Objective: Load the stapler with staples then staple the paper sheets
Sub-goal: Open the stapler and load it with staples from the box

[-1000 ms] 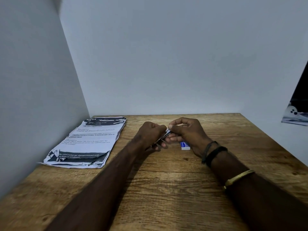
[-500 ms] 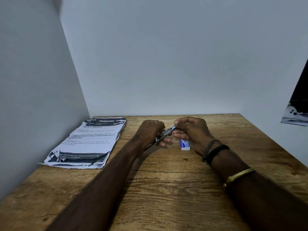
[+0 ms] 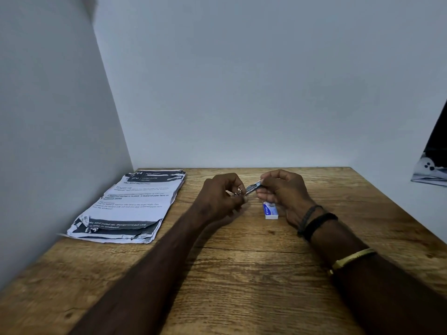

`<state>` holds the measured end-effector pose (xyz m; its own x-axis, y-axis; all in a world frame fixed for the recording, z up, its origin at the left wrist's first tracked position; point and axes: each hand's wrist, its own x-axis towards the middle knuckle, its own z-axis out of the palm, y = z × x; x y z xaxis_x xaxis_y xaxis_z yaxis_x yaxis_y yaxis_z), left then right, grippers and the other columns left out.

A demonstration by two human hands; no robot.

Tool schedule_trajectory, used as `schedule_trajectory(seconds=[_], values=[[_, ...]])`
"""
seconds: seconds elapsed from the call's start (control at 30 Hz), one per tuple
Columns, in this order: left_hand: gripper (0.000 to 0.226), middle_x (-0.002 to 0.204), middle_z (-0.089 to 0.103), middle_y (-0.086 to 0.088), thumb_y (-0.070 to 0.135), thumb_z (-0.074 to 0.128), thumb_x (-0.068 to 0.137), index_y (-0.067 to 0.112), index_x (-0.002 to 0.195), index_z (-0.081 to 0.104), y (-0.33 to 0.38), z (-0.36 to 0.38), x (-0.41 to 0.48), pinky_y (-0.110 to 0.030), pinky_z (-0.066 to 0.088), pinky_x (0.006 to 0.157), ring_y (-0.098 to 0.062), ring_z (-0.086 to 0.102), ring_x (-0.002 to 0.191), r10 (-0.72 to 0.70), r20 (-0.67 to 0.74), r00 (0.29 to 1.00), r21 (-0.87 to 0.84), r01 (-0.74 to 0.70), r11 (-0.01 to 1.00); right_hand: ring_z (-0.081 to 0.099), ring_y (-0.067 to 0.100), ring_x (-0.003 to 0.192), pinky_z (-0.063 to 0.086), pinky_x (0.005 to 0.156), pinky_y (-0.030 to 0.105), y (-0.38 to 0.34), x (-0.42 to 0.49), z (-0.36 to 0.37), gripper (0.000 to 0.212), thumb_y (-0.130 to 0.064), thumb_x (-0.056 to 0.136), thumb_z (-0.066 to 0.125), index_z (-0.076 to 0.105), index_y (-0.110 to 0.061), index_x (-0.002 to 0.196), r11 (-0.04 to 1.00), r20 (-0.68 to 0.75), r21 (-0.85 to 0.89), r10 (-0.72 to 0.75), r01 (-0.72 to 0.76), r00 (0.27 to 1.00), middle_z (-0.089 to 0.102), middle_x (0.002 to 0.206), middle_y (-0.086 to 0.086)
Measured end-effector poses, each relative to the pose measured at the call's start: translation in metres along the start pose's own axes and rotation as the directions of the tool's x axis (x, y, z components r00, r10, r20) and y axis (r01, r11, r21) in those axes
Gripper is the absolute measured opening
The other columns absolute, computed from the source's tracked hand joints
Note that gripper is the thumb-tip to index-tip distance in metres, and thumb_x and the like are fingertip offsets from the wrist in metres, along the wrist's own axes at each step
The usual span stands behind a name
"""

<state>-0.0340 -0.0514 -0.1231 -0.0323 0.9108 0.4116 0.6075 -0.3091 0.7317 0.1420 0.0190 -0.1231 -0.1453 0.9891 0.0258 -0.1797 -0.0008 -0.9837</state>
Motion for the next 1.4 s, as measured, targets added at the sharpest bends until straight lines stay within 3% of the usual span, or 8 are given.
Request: schedule_trajectory(seconds=[0.2, 0.4, 0.6, 0.73, 0.83, 1.13, 1.27, 1.4], values=[[0.012, 0.074, 0.074, -0.001, 0.014, 0.079, 0.084, 0.014, 0.082, 0.067, -0.002, 0.006, -0.001, -0.027, 0.056, 0.046, -0.014, 0.073, 0.056, 0.12, -0.049, 0.992, 0.07, -0.117, 0.991, 0.068, 0.018, 0.065, 0.061, 0.061, 0.029, -0.001, -0.004, 0.003, 0.017, 0.005, 0.084, 0.072, 0.068, -0.008, 0.094, 1.0, 0.051, 0.021, -0.004, 0.003, 0.999, 0.07, 0.083, 0.016], [0.007, 0.08, 0.075, -0.001, 0.012, 0.077, 0.085, 0.012, 0.088, 0.071, 0.0, 0.004, -0.003, -0.034, 0.059, 0.046, -0.016, 0.074, 0.056, 0.13, -0.057, 0.99, 0.066, -0.126, 0.99, 0.065, 0.02, 0.07, 0.058, 0.058, 0.026, -0.001, -0.007, 0.006, 0.027, 0.003, 0.081, 0.074, 0.066, -0.013, 0.101, 1.0, 0.078, -0.011, 0.002, -0.001, 0.997, 0.07, 0.092, 0.018], [0.004, 0.076, 0.076, 0.0, 0.014, 0.077, 0.084, 0.013, 0.085, 0.073, 0.0, 0.005, -0.002, -0.04, 0.06, 0.05, -0.016, 0.074, 0.056, 0.116, -0.053, 0.992, 0.077, -0.112, 0.991, 0.07, 0.022, 0.074, 0.06, 0.059, 0.033, -0.005, -0.009, 0.006, 0.008, -0.015, 0.093, 0.064, 0.068, -0.016, 0.1, 0.991, -0.006, -0.108, -0.079, 0.078, 0.997, 0.073, 0.096, 0.009], [0.006, 0.071, 0.076, 0.001, 0.017, 0.077, 0.084, 0.015, 0.082, 0.072, -0.002, 0.004, -0.002, -0.041, 0.061, 0.052, -0.016, 0.074, 0.055, 0.097, -0.07, 0.993, 0.084, -0.091, 0.992, 0.069, 0.018, 0.092, 0.056, 0.079, 0.036, -0.004, -0.017, 0.008, 0.012, -0.024, 0.092, 0.063, 0.074, -0.022, 0.09, 0.776, -0.035, -0.531, -0.422, 0.341, 0.906, 0.074, 0.094, -0.005], [0.008, 0.071, 0.075, 0.002, 0.017, 0.076, 0.085, 0.016, 0.08, 0.071, -0.002, 0.003, -0.002, -0.042, 0.061, 0.052, -0.014, 0.073, 0.055, 0.079, -0.093, 0.993, 0.079, -0.072, 0.994, 0.065, 0.017, 0.088, 0.05, 0.072, 0.032, -0.006, -0.024, 0.011, 0.013, -0.026, 0.088, 0.063, 0.076, -0.027, 0.087, 0.587, 0.037, -0.712, -0.518, 0.387, 0.854, 0.072, 0.095, -0.007], [0.009, 0.072, 0.075, -0.005, 0.012, 0.076, 0.086, 0.009, 0.08, 0.071, 0.001, 0.004, -0.003, -0.046, 0.06, 0.05, -0.021, 0.074, 0.055, 0.03, -0.14, 0.99, 0.041, -0.024, 0.999, 0.064, 0.024, 0.101, 0.044, 0.064, 0.03, -0.009, -0.031, 0.013, 0.024, -0.022, 0.087, 0.057, 0.076, -0.025, 0.1, 0.095, 0.324, -0.879, -0.6, 0.467, 0.731, 0.066, 0.116, -0.003], [0.01, 0.072, 0.075, -0.003, 0.012, 0.076, 0.085, 0.01, 0.078, 0.07, 0.001, 0.005, -0.003, -0.044, 0.06, 0.049, -0.018, 0.074, 0.054, 0.024, -0.137, 0.99, 0.042, -0.018, 0.999, 0.06, 0.023, 0.11, 0.036, 0.064, 0.029, -0.007, -0.032, 0.016, 0.022, -0.021, 0.087, 0.056, 0.074, -0.024, 0.098, 0.037, 0.379, -0.874, -0.571, 0.484, 0.728, 0.062, 0.128, -0.002], [0.01, 0.071, 0.075, -0.002, 0.013, 0.077, 0.085, 0.011, 0.078, 0.069, 0.0, 0.004, -0.003, -0.042, 0.061, 0.049, -0.016, 0.074, 0.054, 0.014, -0.132, 0.991, 0.032, -0.01, 0.999, 0.06, 0.019, 0.102, 0.043, 0.066, 0.03, -0.008, -0.032, 0.018, 0.016, -0.022, 0.082, 0.061, 0.073, -0.026, 0.091, 0.215, 0.297, -0.842, -0.582, 0.495, 0.757, 0.063, 0.113, -0.007]])
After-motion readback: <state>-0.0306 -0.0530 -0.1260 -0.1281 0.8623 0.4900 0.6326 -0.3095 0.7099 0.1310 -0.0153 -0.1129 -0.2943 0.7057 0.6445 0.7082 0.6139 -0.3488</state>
